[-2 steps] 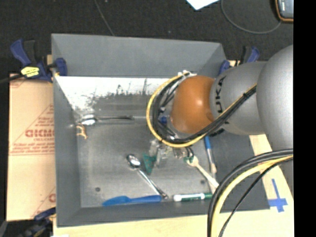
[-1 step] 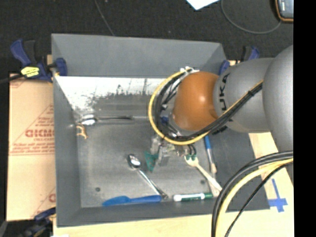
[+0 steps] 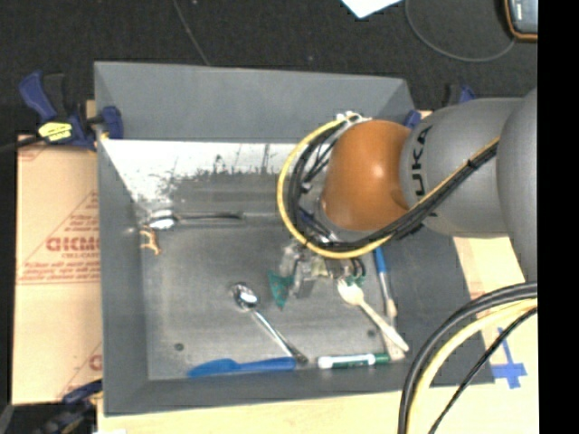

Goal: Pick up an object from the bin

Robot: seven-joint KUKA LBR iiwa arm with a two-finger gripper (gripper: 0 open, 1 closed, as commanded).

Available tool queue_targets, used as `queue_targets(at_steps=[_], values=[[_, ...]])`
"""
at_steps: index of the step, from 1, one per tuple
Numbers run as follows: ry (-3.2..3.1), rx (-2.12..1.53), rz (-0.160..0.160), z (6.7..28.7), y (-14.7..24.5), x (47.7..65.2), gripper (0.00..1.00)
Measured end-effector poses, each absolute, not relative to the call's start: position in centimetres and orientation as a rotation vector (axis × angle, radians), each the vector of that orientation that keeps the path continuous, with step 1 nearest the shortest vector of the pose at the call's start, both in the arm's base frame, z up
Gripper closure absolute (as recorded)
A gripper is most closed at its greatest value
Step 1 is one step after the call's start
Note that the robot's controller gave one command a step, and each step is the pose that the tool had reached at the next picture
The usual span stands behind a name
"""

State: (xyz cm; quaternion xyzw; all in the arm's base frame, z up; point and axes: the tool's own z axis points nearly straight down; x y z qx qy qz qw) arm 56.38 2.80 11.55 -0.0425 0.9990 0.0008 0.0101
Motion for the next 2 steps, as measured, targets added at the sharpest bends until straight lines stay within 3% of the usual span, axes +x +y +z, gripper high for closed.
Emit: queue_targets(at_steps=[1,2], values=[[3.117,-0.132,0.002,12.9,2.8,56.4,1.0],[3.121,-0.128,0.001,16.1,2.7,56.3,1.0]])
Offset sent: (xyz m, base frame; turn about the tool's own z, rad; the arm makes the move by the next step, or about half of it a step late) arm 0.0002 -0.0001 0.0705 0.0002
